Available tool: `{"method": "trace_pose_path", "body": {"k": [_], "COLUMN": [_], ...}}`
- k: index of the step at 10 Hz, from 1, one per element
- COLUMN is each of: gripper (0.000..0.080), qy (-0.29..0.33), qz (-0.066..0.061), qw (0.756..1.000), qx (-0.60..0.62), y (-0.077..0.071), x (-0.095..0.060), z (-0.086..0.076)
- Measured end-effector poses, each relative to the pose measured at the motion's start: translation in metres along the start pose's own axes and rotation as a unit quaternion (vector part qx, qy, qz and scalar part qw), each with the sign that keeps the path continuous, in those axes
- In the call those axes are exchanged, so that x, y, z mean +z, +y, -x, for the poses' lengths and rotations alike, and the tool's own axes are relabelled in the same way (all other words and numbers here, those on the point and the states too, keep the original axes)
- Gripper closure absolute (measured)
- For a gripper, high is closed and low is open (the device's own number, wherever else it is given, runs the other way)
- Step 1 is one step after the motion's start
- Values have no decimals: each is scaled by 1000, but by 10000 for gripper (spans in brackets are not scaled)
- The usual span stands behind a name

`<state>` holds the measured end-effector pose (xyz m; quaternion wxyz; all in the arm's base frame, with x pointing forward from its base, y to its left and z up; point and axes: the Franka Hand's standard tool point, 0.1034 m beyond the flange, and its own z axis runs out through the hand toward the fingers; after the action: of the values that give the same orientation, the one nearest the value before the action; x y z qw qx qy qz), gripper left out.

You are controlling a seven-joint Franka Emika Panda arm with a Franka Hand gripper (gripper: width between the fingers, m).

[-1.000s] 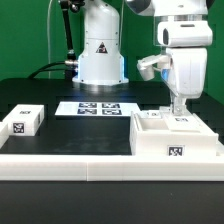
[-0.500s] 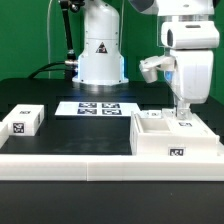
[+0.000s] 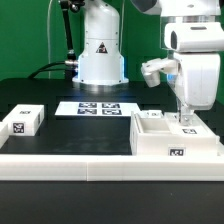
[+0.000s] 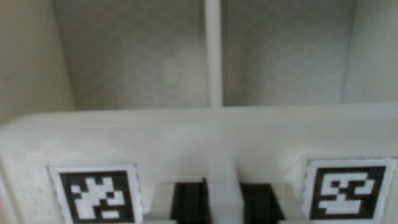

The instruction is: Assemble cabinet

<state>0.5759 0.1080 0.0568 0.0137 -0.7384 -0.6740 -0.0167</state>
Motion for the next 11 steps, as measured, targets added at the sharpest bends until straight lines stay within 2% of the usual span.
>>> {"method": "trace_pose_path", "body": {"k": [3, 4, 5, 6, 8, 9, 10, 11], "gripper": [729, 551, 551, 367, 66, 66, 20, 20], "qy": [0, 0, 0, 0, 0, -1, -3, -6], "qz": [-1, -1, -1, -2, -2, -2, -1, -2], "qw": [1000, 1000, 1000, 1000, 1000, 1000, 1000, 1000], "qx": [2, 2, 2, 2, 2, 3, 9, 8], "y": [0, -1, -1, -1, -1, -2, -8, -16], "x": [1, 1, 1, 1, 1, 1, -4, -10], "z": [1, 1, 1, 1, 1, 1, 1, 3]}}
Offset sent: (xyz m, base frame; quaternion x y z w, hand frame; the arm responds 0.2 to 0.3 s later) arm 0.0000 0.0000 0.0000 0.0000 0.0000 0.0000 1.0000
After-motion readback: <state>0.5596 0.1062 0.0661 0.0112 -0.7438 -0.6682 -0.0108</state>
